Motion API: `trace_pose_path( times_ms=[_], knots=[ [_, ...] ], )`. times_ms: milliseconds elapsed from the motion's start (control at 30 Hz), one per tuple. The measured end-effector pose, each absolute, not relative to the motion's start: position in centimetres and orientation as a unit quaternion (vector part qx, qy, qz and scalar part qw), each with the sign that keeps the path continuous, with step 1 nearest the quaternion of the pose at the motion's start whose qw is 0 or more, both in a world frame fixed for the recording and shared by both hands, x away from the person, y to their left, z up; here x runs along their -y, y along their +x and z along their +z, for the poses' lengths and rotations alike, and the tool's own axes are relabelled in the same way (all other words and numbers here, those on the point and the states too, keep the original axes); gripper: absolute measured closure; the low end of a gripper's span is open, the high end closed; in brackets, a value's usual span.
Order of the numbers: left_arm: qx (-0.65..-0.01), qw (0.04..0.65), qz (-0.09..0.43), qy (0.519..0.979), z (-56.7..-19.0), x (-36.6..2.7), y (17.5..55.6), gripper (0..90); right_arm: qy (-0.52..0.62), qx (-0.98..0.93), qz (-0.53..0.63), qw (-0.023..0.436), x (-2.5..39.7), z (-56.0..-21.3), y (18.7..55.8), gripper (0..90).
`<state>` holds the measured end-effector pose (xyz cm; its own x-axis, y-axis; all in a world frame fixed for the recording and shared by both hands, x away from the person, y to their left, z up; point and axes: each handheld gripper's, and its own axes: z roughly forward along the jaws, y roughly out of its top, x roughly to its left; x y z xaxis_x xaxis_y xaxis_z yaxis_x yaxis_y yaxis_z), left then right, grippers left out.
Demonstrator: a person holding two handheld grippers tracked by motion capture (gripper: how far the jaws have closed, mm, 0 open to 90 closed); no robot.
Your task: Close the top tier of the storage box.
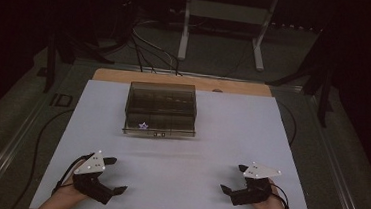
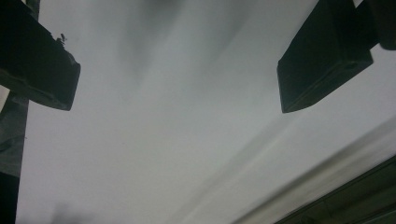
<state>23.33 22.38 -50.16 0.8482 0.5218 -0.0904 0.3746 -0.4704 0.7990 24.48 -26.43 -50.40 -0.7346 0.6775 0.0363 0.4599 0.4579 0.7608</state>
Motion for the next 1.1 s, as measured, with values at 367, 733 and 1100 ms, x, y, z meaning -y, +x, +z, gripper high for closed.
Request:
trace_pose_path(
  times_ms=[367,733,1100],
  knots=[
    [-0.241,0.437,0.078,0.863,-49.6,-21.5,23.0,0.3,0.338,-0.842,0.396,0.14,26.5,-50.3,24.4,4.1],
    [-0.226,0.454,0.074,0.859,-47.4,-20.2,22.7,0.2,0.339,-0.841,0.396,0.144,26.7,-50.1,24.3,4.1],
    [-0.217,0.449,0.083,0.863,-45.8,-19.4,23.2,0.2,0.335,-0.843,0.395,0.145,26.5,-50.1,24.2,4.2]
  ],
)
